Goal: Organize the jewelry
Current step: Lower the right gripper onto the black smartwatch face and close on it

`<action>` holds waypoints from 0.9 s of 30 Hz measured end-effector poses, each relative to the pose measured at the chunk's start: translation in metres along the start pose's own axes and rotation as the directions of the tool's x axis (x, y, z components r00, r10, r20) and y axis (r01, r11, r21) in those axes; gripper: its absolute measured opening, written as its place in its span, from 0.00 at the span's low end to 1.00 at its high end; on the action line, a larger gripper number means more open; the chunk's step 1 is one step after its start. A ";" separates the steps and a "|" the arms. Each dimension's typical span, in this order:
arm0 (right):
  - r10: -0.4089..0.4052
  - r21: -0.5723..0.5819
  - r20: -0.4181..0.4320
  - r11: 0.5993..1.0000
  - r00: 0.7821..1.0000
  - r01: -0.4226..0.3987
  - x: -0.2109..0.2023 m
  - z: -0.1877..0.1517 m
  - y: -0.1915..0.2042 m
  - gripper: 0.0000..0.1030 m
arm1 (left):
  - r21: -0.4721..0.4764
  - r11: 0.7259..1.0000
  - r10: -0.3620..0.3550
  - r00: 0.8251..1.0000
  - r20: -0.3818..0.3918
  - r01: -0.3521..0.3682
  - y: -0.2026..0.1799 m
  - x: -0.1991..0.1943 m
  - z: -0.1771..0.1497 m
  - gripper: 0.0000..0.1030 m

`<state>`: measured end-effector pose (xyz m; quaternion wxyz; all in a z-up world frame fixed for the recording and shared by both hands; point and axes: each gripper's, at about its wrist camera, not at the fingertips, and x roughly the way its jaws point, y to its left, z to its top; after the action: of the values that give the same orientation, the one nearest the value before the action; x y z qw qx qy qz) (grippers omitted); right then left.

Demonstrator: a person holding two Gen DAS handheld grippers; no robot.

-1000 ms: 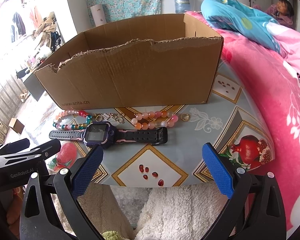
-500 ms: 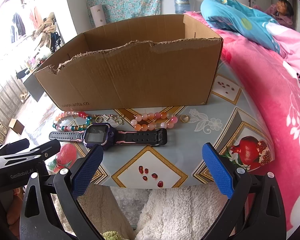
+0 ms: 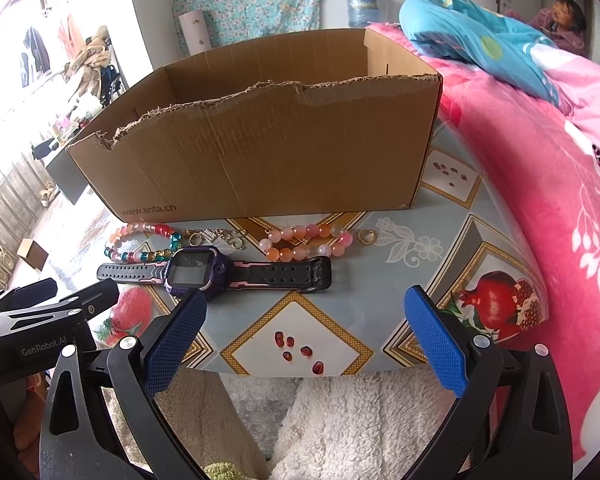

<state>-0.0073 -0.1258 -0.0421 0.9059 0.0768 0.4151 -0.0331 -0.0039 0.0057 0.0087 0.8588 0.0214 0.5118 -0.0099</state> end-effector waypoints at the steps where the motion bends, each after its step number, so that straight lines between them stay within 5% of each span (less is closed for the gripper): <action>1: 0.000 0.001 0.001 1.000 1.000 0.000 0.000 0.000 0.000 0.92 | 0.001 1.000 0.001 1.000 0.003 -0.001 -0.001 0.000 -0.001 0.95; 9: -0.014 -0.003 0.022 1.000 1.000 0.014 -0.003 -0.001 -0.005 0.92 | -0.008 0.991 -0.131 0.988 0.077 0.132 0.010 -0.010 -0.006 0.95; 18: -0.034 -0.011 0.063 0.999 0.997 0.034 -0.003 0.003 -0.015 0.92 | -0.156 0.918 -0.329 0.919 0.218 0.366 0.060 -0.015 -0.013 0.95; 27: 0.107 -0.150 0.159 0.985 0.981 -0.083 -0.018 0.013 0.013 0.85 | -0.185 0.921 -0.297 0.924 0.241 0.344 0.086 -0.013 -0.008 0.95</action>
<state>-0.0078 -0.1152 -0.0190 0.9412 0.0286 0.3348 0.0337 -0.0134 0.0920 0.0190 0.8912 -0.1612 0.4132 -0.0953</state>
